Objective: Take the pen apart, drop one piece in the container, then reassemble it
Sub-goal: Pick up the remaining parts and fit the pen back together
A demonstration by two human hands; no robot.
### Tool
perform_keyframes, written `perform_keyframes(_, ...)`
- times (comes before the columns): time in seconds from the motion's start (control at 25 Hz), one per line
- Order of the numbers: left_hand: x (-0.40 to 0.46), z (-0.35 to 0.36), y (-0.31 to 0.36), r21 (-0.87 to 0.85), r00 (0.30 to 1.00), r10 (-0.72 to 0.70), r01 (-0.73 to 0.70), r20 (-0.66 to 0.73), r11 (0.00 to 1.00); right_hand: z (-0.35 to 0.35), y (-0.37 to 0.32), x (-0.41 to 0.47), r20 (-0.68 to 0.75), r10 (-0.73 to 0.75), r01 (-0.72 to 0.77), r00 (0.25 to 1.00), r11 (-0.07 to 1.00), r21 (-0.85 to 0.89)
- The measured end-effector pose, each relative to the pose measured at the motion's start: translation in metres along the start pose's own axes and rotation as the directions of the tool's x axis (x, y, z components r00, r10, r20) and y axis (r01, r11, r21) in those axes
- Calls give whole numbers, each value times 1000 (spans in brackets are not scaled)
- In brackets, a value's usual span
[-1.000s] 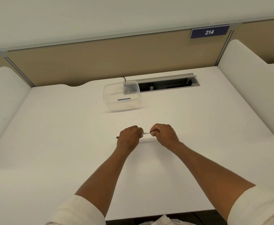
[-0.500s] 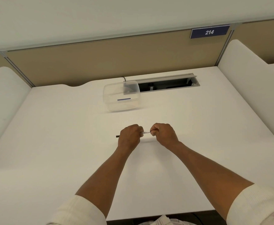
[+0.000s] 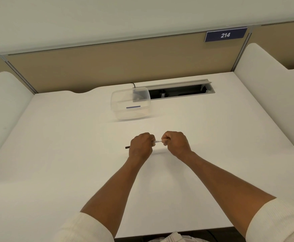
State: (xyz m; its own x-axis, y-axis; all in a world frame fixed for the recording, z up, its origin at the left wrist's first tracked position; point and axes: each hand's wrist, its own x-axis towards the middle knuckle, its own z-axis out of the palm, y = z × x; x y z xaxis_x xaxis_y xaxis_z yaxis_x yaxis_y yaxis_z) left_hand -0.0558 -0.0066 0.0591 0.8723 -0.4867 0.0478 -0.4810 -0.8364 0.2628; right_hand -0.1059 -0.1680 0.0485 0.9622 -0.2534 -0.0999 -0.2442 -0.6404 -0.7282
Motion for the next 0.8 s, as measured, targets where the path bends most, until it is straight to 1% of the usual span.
perform_keyframes(0.2,1,-4,-1,-6,1000,16,-16,0,1000,-2,2,2,-7,-10,10,1000,1000,4)
perform_keyframes(0.4,4,-8,-9,-8,1000,21,-21,8,1000,-6,1,2,24,-89,90,996,996,-22)
perform_keyframes(0.56,4,-8,-8,3,998,53,-53,33,999,-12,-5,4,2,-87,87,996,993,-74)
perform_keyframes(0.68,3,-7,-7,18,998,67,-67,13,998,-16,-7,4,33,-101,104,994,988,-115)
perform_keyframes(0.8,0,-9,-9,23,998,63,-64,11,998,-15,-10,0,61,-81,86,995,992,-91)
